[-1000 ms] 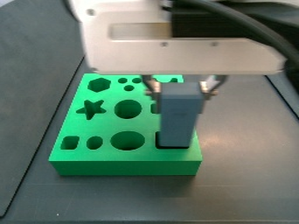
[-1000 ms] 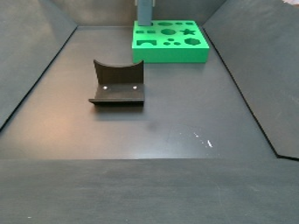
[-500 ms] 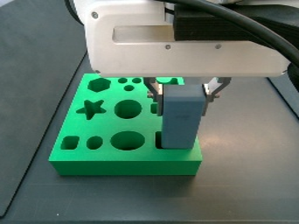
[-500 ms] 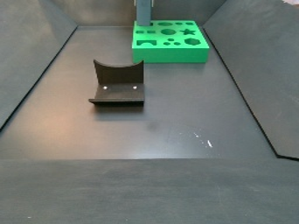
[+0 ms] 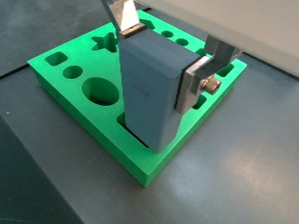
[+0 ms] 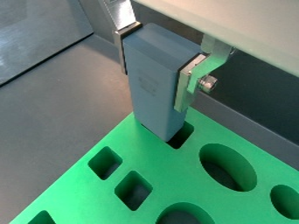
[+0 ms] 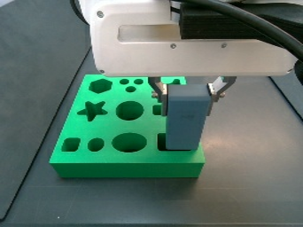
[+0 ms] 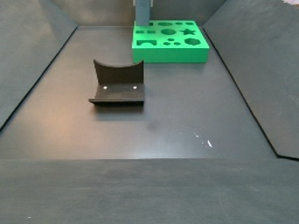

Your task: Insert the rectangle object.

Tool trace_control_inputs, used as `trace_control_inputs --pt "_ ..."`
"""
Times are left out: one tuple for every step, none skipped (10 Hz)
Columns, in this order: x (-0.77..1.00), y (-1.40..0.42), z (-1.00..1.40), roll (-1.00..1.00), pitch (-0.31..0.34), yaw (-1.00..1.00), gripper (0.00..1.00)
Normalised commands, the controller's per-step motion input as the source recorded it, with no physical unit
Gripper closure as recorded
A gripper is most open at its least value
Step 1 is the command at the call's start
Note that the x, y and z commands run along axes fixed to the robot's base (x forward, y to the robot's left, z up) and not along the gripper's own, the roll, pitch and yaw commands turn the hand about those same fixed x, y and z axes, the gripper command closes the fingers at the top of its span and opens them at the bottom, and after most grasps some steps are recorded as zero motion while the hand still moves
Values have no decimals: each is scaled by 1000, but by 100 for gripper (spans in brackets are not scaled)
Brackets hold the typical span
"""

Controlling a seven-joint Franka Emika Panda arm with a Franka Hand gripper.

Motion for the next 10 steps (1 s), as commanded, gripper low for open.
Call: trace_control_inputs --pt "426 0 -740 0 -4 6 100" --pt "394 0 -769 19 0 0 100" --pt "109 0 -729 80 0 0 100" --pt "-303 0 -491 131 0 29 100" --pt "-446 20 -383 113 0 163 100" --pt "-543 26 -251 84 0 240 100" --pt "-417 0 -257 111 4 229 100" --pt "-20 0 -451 103 0 137 100" --pt "94 0 -591 73 6 29 100" --pt "423 -6 -597 0 14 0 100"
